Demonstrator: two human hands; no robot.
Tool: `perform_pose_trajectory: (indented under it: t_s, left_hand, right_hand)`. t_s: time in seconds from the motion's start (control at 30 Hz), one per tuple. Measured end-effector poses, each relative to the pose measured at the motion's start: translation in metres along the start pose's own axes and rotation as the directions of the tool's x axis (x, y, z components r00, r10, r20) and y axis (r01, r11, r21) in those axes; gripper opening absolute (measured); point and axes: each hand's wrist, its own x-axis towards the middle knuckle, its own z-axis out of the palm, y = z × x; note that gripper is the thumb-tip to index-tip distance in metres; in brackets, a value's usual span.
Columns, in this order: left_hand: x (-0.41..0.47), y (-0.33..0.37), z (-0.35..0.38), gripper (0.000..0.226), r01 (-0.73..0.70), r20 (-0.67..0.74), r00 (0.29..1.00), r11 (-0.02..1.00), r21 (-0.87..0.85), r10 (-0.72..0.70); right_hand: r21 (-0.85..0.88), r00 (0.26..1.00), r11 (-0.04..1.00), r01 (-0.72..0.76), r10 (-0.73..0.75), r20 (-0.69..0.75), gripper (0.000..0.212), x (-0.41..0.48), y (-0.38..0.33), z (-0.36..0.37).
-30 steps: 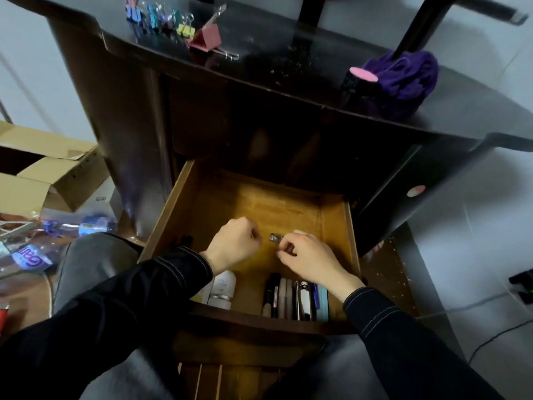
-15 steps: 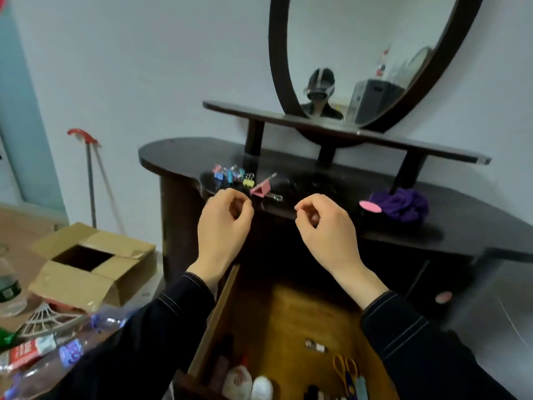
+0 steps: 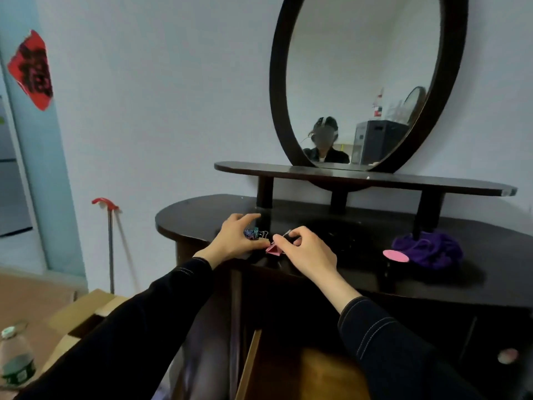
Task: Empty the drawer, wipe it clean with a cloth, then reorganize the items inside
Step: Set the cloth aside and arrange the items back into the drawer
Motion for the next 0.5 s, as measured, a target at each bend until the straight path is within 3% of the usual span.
perform_pose_trajectory:
  t_s: [0.17,0.23,0.33,0.5]
  left_hand:
    - [0.015,-0.007,0.007,0.059,-0.070,0.109,0.992,0.994,0.082,0.061]
    - [0.019,-0.005,0.009,0.051,-0.088,0.133,0.989,0.987,0.133,0.070]
    - [0.025,0.002,0.015,0.041,-0.101,0.133,0.988,0.982,0.161,0.080]
    - [0.028,0.006,0.022,0.031,-0.105,0.133,0.988,0.970,0.219,0.077]
  right_hand:
    - [0.025,1.000,1.000,0.011,-0.010,-0.024,0.016,0.013,0.003,0.007]
    - [0.049,1.000,0.999,0.023,-0.022,-0.003,0.018,0.017,0.007,0.007]
    - [0.103,0.992,0.991,0.091,-0.099,0.072,0.040,0.022,0.012,0.004]
    - [0.154,0.997,0.985,0.072,-0.068,-0.026,0.017,0.030,0.020,0.006]
